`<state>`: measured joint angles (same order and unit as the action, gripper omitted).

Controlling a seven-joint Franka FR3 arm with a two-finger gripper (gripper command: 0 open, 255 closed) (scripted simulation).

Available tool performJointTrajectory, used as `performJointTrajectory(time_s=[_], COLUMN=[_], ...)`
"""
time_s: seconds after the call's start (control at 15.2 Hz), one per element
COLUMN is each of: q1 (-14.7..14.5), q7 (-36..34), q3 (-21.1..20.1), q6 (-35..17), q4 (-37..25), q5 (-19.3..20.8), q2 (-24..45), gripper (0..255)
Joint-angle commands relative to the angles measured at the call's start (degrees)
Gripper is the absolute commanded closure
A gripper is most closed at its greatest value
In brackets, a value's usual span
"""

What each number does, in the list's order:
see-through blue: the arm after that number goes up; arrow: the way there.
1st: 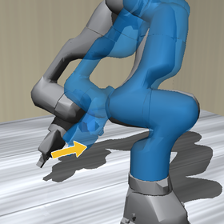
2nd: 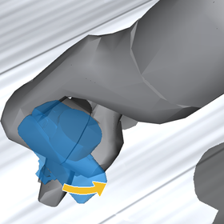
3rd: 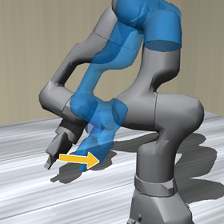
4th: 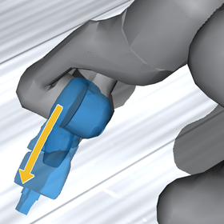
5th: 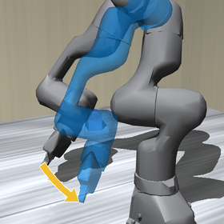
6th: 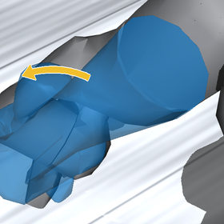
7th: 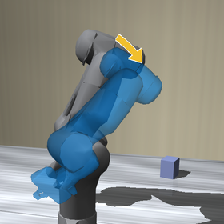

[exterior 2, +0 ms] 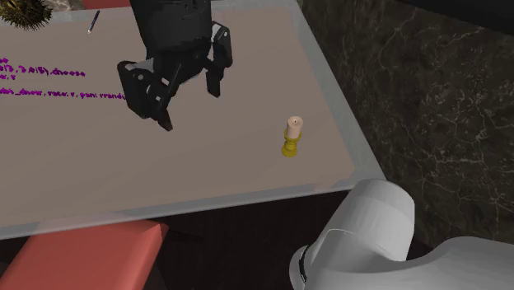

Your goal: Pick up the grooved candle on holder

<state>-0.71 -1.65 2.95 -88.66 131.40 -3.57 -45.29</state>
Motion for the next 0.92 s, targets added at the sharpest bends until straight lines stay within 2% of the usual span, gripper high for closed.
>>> performJointTrajectory(time_s=[0.0,0.4,0.86], q1=[0.00,2.99,7.93], q7=[0.00,6.05,13.78], q3=[0.00,5.35,13.29], q6=[0.00,-3.46,-7.78], q4=[0.00,10.00,19.08], q5=[0.00,5.50,13.58], q2=[0.00,-7.66,-14.30], gripper=[0,0,0])
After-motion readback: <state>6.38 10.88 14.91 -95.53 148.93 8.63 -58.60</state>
